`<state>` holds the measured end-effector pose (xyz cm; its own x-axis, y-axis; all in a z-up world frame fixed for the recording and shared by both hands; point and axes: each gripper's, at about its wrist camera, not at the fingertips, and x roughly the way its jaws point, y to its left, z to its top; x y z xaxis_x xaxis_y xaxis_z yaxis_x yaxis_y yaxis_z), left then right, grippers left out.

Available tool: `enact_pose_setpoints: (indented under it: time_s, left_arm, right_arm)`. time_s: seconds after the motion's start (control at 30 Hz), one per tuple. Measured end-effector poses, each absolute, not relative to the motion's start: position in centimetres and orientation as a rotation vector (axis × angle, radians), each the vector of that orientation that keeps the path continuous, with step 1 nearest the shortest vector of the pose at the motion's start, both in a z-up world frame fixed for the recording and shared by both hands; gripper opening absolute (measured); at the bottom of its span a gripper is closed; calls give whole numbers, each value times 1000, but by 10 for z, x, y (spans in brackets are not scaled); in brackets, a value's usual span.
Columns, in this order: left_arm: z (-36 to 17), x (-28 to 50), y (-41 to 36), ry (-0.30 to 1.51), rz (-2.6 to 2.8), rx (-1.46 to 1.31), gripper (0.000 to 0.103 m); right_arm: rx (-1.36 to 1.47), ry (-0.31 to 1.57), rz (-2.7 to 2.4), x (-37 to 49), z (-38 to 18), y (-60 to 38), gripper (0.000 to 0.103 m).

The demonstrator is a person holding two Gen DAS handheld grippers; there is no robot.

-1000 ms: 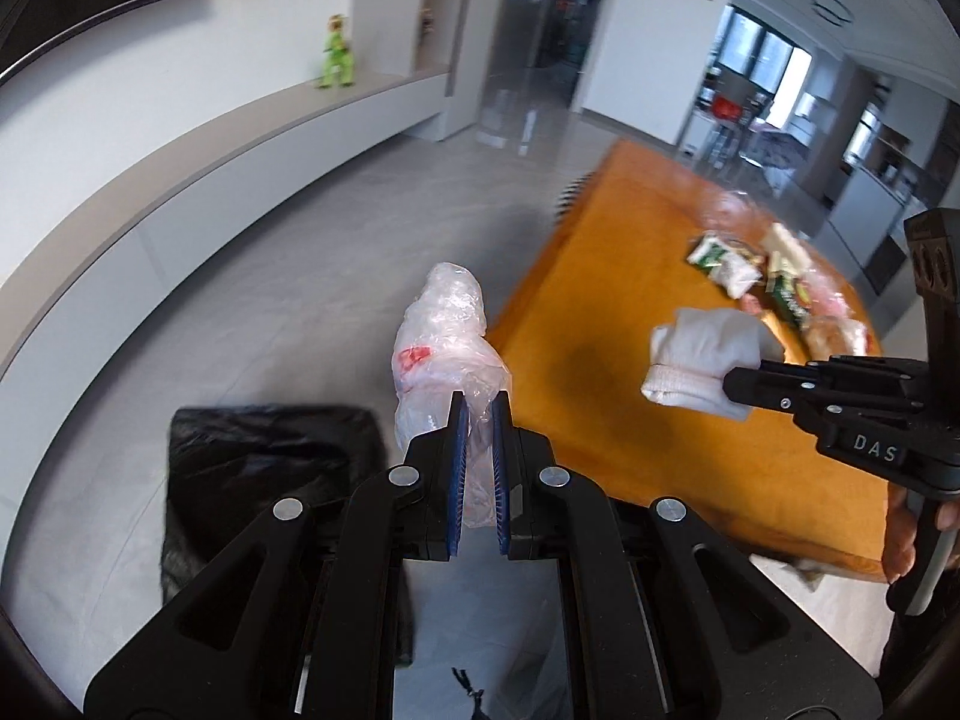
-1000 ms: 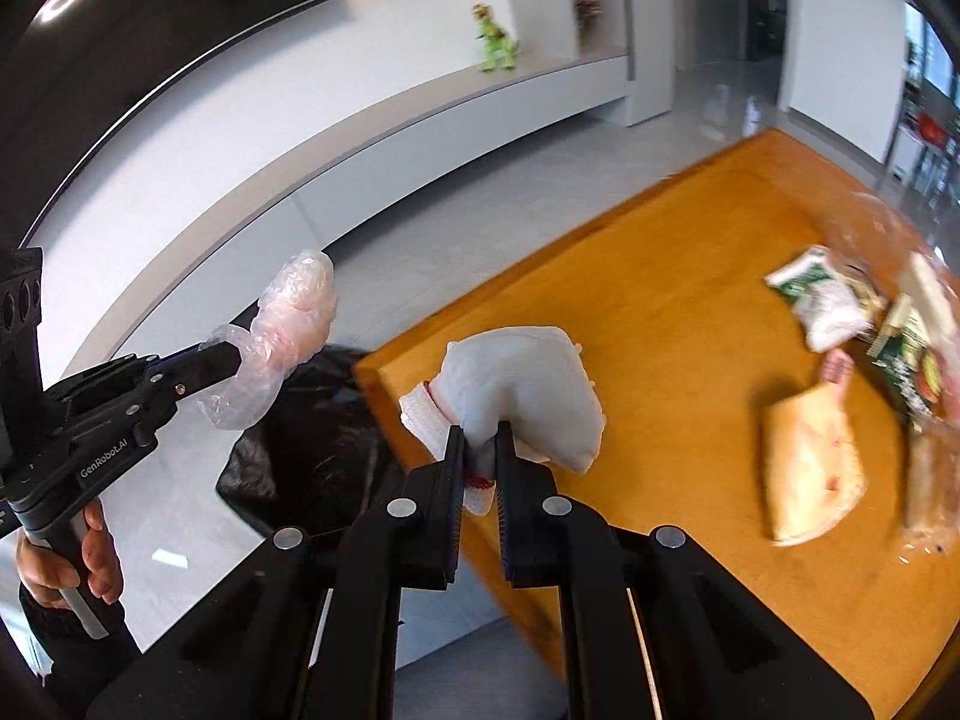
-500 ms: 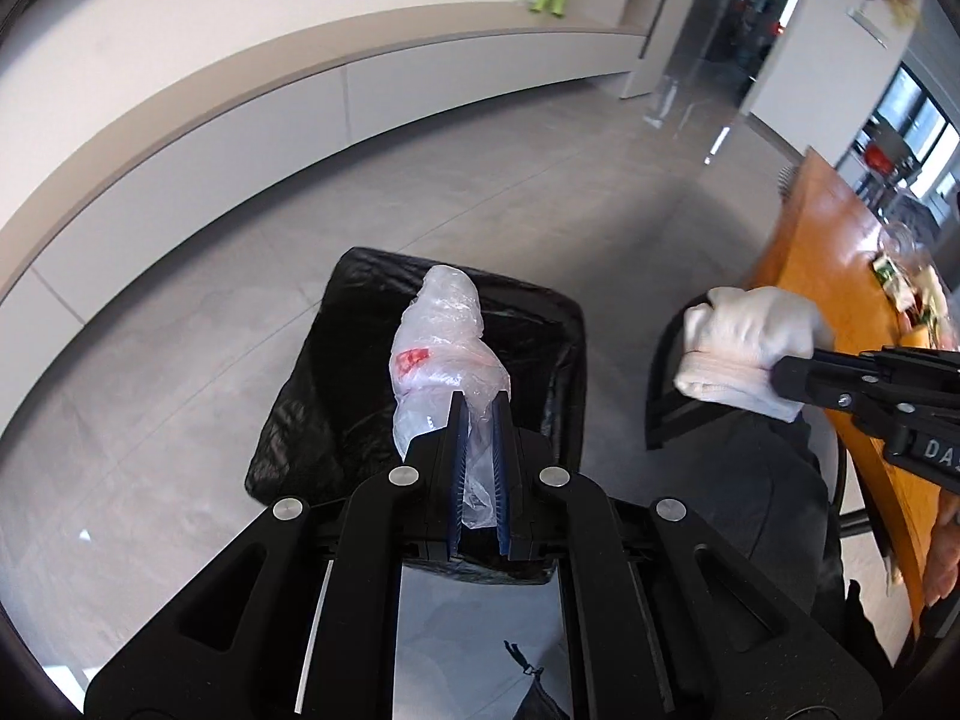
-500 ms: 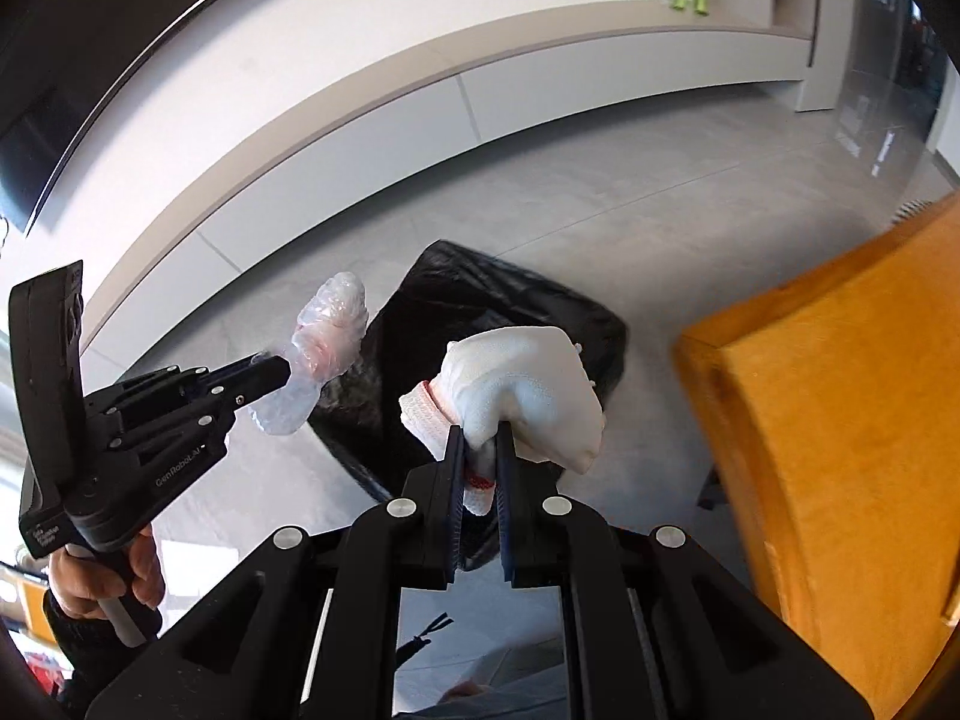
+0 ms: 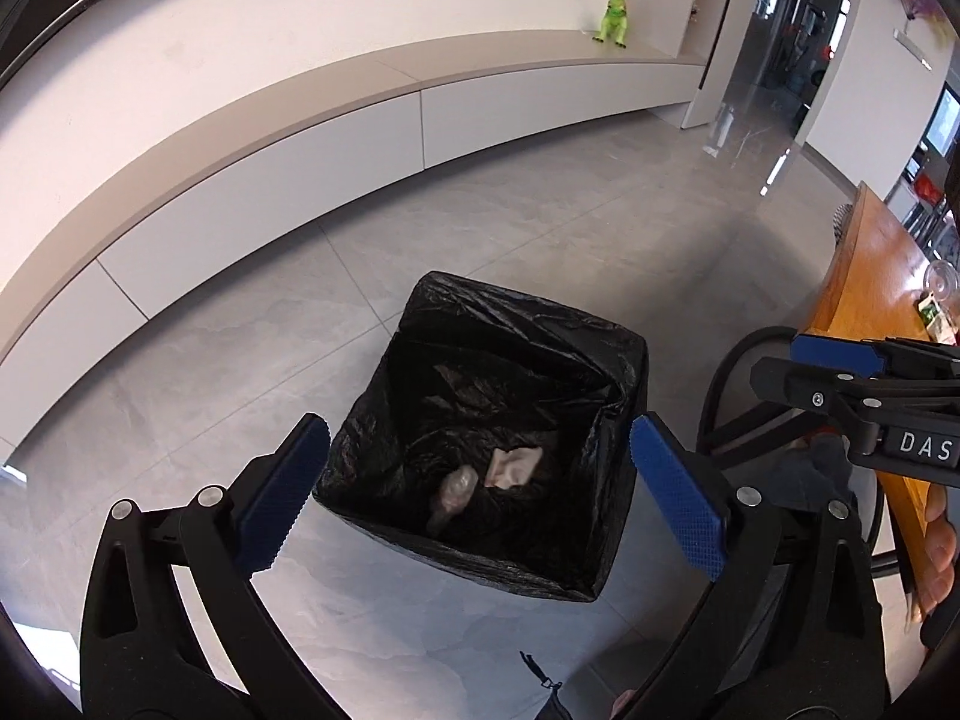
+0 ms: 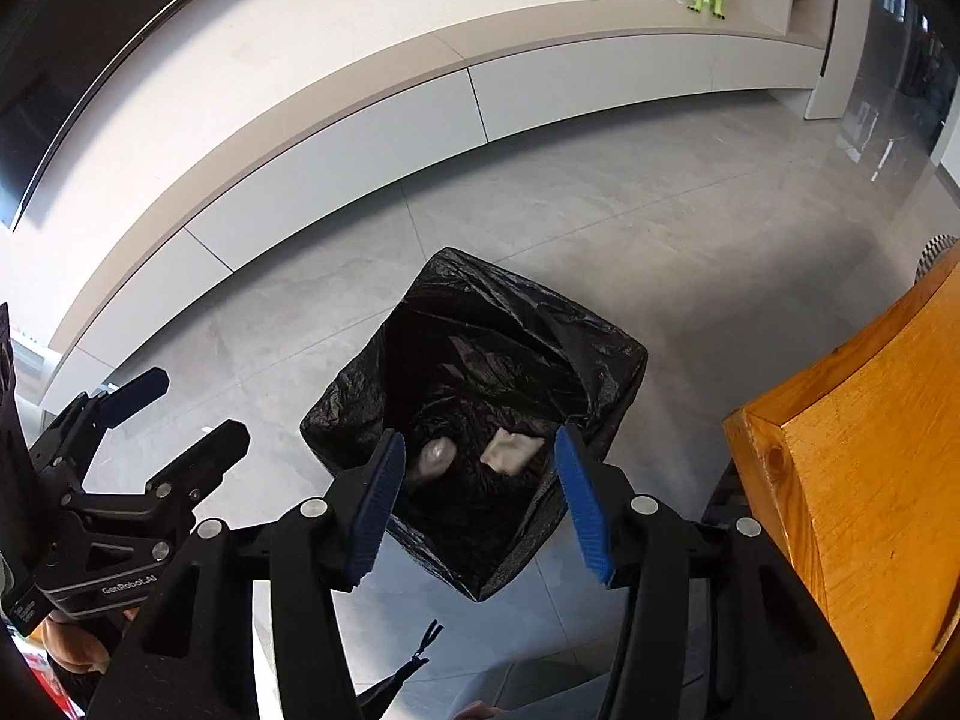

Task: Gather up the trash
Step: 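Open both grippers to drop the bag and tissue into the bin, then move both open tools back over the table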

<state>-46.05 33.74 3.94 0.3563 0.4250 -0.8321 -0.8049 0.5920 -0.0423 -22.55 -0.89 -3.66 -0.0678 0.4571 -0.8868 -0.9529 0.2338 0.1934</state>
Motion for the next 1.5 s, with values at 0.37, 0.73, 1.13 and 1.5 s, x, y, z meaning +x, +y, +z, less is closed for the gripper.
enact_pose_setpoints:
  time_s: [0.37, 0.73, 1.13, 1.5]
  left_arm:
    - [73, -411, 306, 885, 743, -406, 97]
    - [97, -314, 253, 892, 547, -311, 97]
    - [103, -205, 171, 945, 314, -162, 97]
    - [100, -160, 123, 987, 213, -90, 97]
  right_arm:
    - [-510, 1048, 1248, -184, -5, -60, 56]
    - [-419, 1007, 1093, -99, 16, -137, 57]
    - [-379, 1035, 784, 6, 0, -258, 74]
    - [-59, 1279, 714, 49, -54, -346, 60]
